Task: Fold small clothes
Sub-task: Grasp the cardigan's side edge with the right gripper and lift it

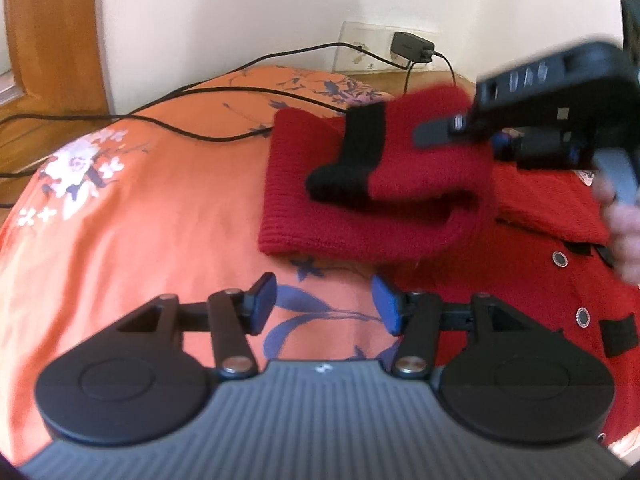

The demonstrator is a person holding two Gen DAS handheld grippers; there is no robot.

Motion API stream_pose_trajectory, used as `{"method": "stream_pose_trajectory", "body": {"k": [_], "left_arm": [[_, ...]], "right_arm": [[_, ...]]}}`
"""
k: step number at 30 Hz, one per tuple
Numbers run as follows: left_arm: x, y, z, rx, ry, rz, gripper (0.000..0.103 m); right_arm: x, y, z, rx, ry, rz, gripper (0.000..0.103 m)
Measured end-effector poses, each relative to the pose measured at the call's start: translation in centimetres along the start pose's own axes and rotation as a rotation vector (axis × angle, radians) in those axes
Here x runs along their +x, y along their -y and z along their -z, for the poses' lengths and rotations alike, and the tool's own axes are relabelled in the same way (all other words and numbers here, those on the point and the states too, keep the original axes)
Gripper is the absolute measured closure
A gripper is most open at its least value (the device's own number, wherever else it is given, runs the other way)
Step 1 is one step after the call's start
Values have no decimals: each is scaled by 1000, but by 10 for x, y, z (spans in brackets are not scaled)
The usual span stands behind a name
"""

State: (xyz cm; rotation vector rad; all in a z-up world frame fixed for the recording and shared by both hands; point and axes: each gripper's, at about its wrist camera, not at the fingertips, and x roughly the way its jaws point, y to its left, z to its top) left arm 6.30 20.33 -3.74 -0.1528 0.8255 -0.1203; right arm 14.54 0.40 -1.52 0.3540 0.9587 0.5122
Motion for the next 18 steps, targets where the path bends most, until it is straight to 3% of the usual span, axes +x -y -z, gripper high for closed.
{"method": "stream_pose_trajectory", "body": {"k": [11,18], "left_arm": [[32,27,-25,43,26,-17,48],[57,44,-32,52,13,-50,48]], "right_arm": [[-46,-34,-50,-206,118,-47,87],[-74,-29,-71,-282,182,-27,88]]}}
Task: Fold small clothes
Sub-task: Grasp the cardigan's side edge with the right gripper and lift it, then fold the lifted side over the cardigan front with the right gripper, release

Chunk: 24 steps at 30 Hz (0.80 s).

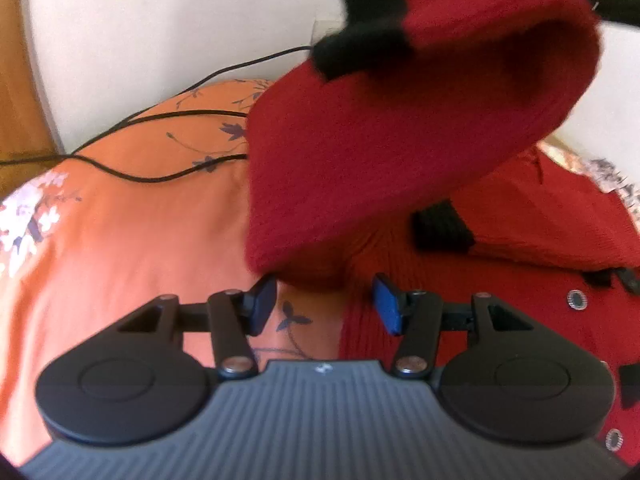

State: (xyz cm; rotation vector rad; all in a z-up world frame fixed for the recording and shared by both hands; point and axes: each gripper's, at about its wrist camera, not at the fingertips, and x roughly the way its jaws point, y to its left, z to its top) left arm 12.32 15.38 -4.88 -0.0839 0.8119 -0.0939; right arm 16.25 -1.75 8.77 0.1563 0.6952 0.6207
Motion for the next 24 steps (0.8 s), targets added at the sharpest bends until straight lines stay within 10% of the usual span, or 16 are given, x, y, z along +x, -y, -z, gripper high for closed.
{"method": "stream_pose_trajectory", "body": {"k": [11,24], "left_arm": [[11,17,0,39,-8,-36,48],[15,22,-3,60,-28,-51,47]], "right_arm": [[-50,72,-4,0,82,102,88],[-24,169,70,211,-23,214,88]]}}
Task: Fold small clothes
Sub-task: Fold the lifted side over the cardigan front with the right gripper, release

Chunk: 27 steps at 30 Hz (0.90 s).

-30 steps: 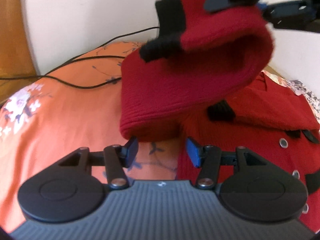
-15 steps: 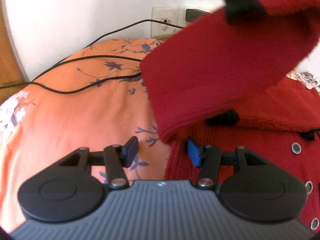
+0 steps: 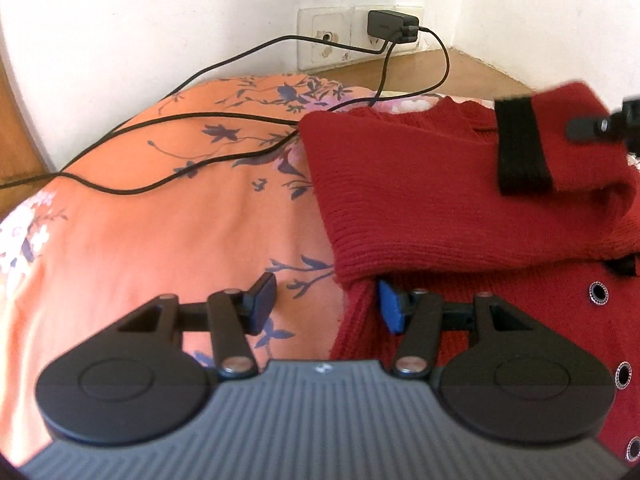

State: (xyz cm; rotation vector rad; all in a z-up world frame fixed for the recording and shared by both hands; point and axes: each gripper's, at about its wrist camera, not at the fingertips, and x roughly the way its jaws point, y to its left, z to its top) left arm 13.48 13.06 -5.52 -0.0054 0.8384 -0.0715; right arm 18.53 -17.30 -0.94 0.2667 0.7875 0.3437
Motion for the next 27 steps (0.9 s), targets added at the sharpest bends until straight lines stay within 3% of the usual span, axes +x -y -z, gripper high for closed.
{"method": "stream_pose_trajectory", "body": {"k": [8,9,12,14,22,27], "left_arm": [[-1,3,-3,-3,-13,-17,48],[-2,4,-4,-3,-12,-17,48],[-8,6,-7,6,-1,-11,48],[-15,8,-9,16,4,-2,48],[-42,17,-21,20,44,50,48],[-42,28,-30,31,70,76,48]], "right_arm": [[20,26,26,27,-37,67,85],[22,27,27,28,-37,72,80],[22,27,29,16,-31,129,46],[17,24,29,-18,-16,162,35],[-20,-18,25,-219,80,146,19],[-14,-43,31,-278,58,70,17]]}}
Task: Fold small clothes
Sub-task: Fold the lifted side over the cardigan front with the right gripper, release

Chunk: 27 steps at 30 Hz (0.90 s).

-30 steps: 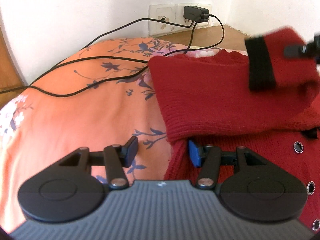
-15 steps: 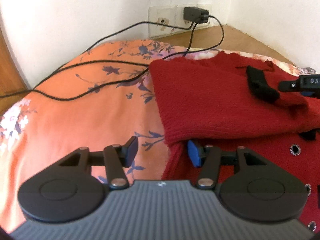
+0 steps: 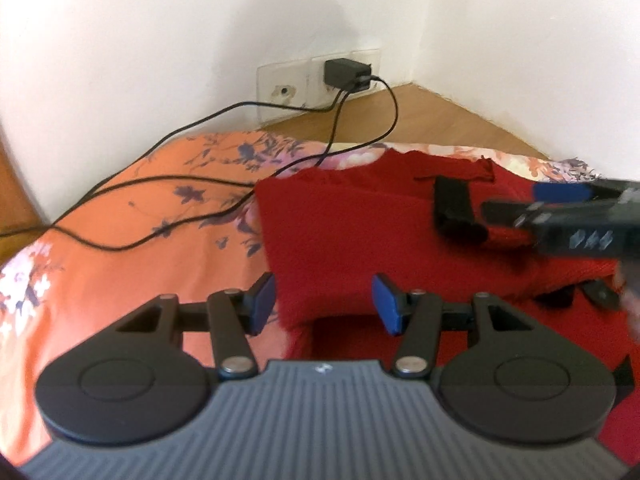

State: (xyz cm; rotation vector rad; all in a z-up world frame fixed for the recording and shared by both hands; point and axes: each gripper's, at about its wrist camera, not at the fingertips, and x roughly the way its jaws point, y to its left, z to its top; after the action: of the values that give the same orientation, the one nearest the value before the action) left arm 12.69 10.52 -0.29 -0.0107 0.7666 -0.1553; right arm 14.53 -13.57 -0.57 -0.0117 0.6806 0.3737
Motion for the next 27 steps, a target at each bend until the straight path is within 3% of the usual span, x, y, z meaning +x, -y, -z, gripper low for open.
{"method": "stream_pose_trajectory", "body": {"k": [11,16,18,20,27], "left_arm": [[29,12,1,4,-16,-11,48],[34,18,-2,11,-12,-17,48],[35,21,-3,12,-12,-17,48],[37,24,-5,15,-12,-13,48],[43,36,-8,31,-18,-11,48]], "right_arm": [[51,-18,16,0,-79,-3,20],[55,-12,16,-5,-68,-12,58],[48,-9,13,8,-58,-30,82],[37,-6,8,4,-25,-19,90],[-9,28,-3,39,70,14,93]]}}
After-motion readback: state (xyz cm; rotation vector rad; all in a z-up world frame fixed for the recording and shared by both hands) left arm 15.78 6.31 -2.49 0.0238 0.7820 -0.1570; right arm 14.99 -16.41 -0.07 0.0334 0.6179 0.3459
